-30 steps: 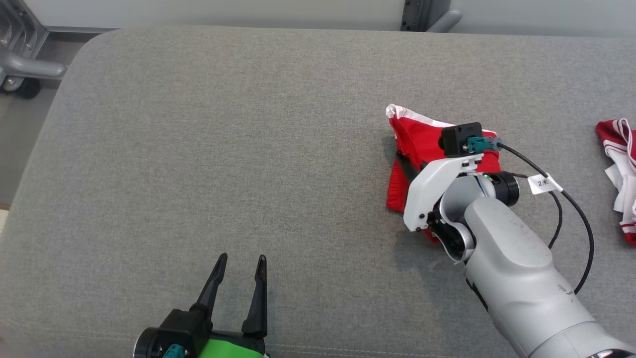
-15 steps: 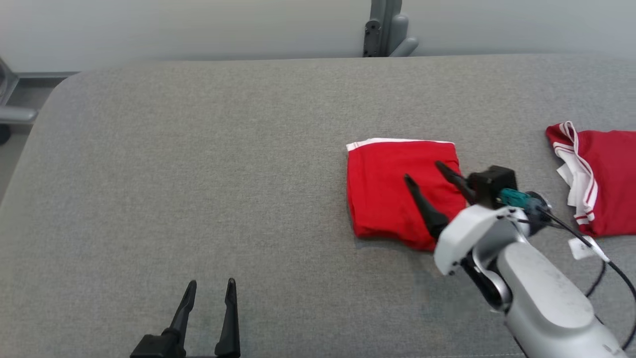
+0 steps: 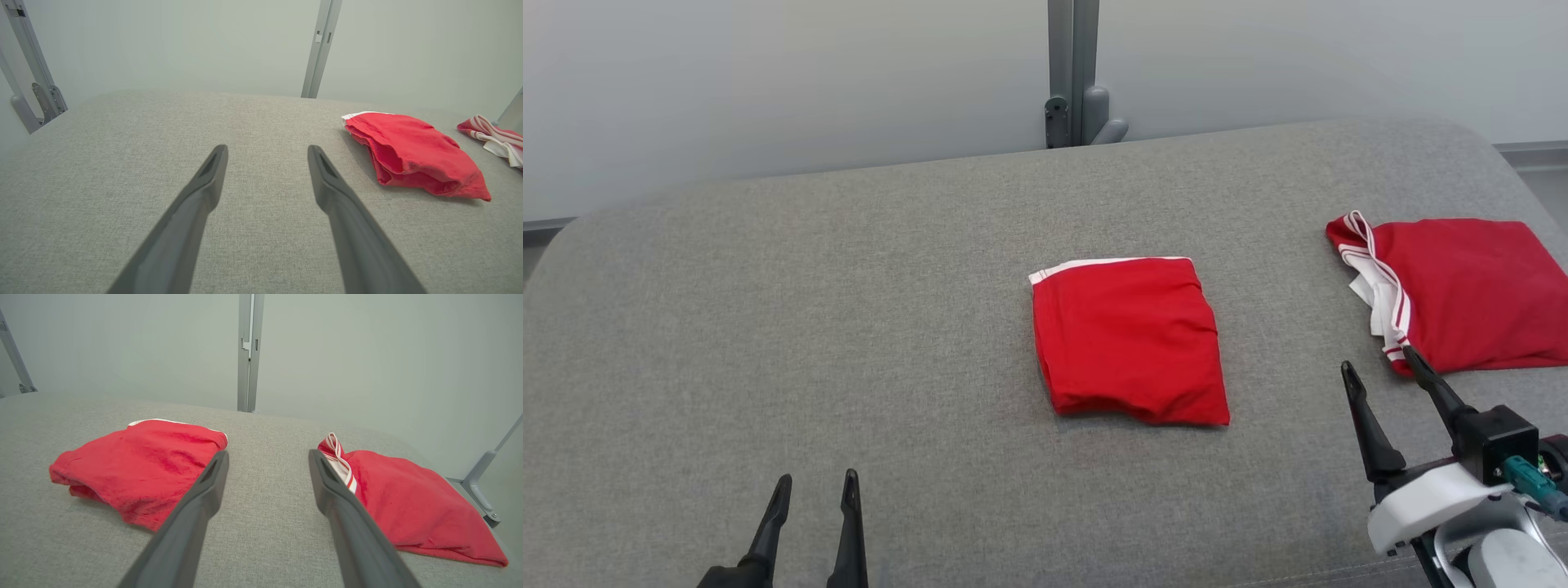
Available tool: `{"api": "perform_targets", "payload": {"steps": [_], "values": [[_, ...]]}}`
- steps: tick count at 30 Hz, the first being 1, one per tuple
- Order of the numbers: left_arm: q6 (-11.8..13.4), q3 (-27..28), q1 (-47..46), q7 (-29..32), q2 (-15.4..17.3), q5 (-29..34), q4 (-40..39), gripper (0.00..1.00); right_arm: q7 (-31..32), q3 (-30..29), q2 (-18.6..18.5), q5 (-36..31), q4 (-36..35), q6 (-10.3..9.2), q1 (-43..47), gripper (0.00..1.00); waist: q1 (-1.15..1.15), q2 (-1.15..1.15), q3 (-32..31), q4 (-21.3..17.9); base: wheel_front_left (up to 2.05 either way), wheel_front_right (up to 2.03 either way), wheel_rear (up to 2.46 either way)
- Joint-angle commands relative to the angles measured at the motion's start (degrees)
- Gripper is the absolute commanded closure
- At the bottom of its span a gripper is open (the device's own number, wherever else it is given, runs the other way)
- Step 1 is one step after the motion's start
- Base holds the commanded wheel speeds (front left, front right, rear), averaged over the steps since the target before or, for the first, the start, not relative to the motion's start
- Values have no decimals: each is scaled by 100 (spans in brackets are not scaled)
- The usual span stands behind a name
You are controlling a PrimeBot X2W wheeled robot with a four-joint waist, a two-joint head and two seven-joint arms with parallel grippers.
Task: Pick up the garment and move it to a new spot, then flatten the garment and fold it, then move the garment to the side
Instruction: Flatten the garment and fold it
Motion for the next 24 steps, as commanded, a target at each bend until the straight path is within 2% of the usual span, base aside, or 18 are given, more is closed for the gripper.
{"api": "perform_targets", "payload": {"steps": [1, 13, 24], "values": [[-58, 91, 42, -11, 37, 93, 34, 0, -73, -138, 57, -131, -26, -4, 188, 0, 0, 50, -81, -74, 0, 0, 0], [-310, 460, 177, -5, -76, 436, 410, 0, -115, -277, 312, -191, -196, -6, 628, 0, 0, 50, -231, -20, 0, 0, 0], [-448, 555, 165, -5, -159, 573, 417, 0, -116, -443, 522, -288, -169, -5, 555, 0, 0, 50, -190, 95, 0, 0, 0]]}}
